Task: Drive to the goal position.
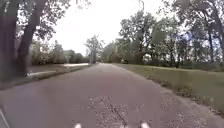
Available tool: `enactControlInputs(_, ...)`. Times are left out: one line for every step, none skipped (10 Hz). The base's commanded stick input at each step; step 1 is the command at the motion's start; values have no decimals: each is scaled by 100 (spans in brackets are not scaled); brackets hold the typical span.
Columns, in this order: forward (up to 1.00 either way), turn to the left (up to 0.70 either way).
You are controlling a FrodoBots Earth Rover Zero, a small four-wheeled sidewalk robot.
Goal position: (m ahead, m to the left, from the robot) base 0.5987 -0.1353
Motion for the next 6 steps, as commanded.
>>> enactControlInputs(100,38)
enactControlInputs(100,16)
enactControlInputs(100,0)
enactControlInputs(100,0)
enactControlInputs(100,0)
enactControlInputs(100,0)
